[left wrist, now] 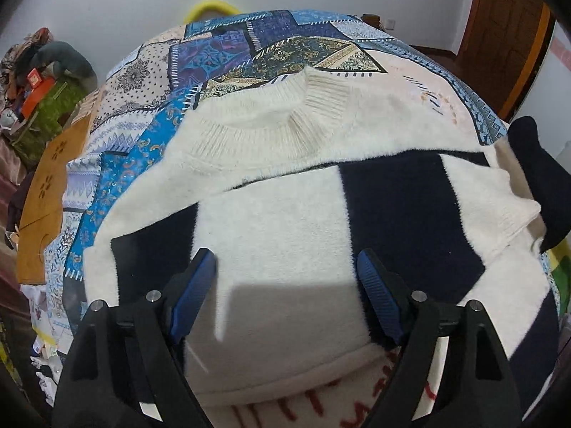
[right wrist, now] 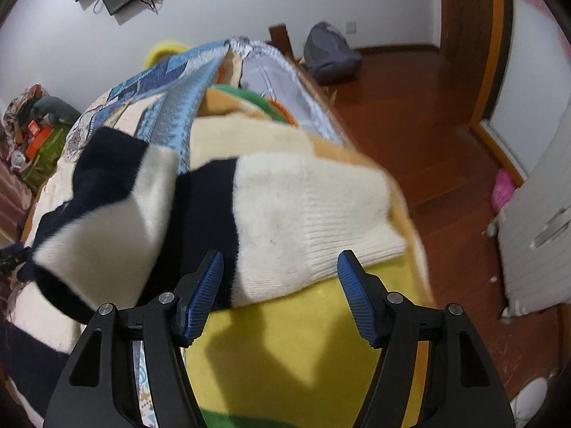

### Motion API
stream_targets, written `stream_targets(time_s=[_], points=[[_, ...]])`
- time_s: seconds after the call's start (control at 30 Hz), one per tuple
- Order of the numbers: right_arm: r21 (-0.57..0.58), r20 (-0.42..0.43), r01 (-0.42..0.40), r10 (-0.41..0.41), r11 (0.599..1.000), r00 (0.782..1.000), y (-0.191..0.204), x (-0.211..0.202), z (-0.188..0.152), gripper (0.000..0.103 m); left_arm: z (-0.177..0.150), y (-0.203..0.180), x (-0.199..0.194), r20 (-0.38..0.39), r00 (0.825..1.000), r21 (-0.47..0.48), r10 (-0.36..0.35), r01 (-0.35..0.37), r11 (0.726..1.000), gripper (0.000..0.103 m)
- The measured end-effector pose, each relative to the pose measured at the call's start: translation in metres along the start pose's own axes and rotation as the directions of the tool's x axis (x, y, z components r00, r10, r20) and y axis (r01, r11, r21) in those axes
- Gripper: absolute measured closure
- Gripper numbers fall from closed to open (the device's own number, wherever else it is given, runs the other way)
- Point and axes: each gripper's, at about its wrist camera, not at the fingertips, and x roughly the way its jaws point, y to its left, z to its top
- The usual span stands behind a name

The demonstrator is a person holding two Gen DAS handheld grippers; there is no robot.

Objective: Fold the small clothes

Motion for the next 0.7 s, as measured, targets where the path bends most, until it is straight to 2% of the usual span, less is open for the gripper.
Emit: stream_targets(time_s=[0.07, 0.13, 0.2, 0.3, 0.33, 0.37, 0.5, 0.7], points=[[-0.012, 0.007, -0.005, 0.005, 1.000, 1.000, 0.004, 0.005, -0.002, 0.033, 0.000, 0.000, 0.001, 0.002, 1.000, -0.005, 0.000, 0.000, 1.000, 0.017], [-0.026, 0.011, 0.003, -0.002, 1.000, 1.000, 0.006, 0.009, -0.003, 0.032, -0.002, 0.001, 0.002, 0.002, 1.000, -0.012, -0.002, 0.002, 1.000, 0.015], [-0.032, 0.016, 0.016, -0.015, 0.999, 1.000, 0.008, 0.013, -0.004, 0.037, -0.002, 0.002, 0.003, 0.003, 1.000, -0.014, -0.004, 0.004, 1.000, 0.014], [-0.037, 0.042, 0.030, -0.028, 0.999, 0.999, 0.006, 0.008, -0.005, 0.063, -0.002, 0.001, 0.003, 0.009, 1.000, -0.010, 0.003, -0.003, 1.000, 0.014], [-0.035, 0.050, 0.023, -0.021, 0.999, 0.999, 0.005, 0.005, -0.005, 0.082, -0.002, 0.001, 0.002, 0.011, 1.000, -0.008, 0.005, -0.005, 1.000, 0.014], [-0.031, 0.055, 0.010, -0.008, 0.999, 0.998, 0.002, 0.001, -0.004, 0.090, -0.002, 0.000, 0.002, 0.012, 1.000, -0.007, 0.006, -0.006, 1.000, 0.014], [-0.032, 0.070, -0.019, 0.021, 0.999, 0.997, 0.001, -0.018, 0.003, 0.094, -0.003, 0.001, 0.000, 0.010, 1.000, -0.011, 0.002, -0.001, 1.000, 0.014], [-0.093, 0.192, -0.062, 0.079, 0.994, 0.978, 0.024, -0.088, 0.020, 0.094, -0.008, 0.005, -0.016, 0.025, 1.000, -0.026, -0.008, 0.009, 1.000, 0.014]])
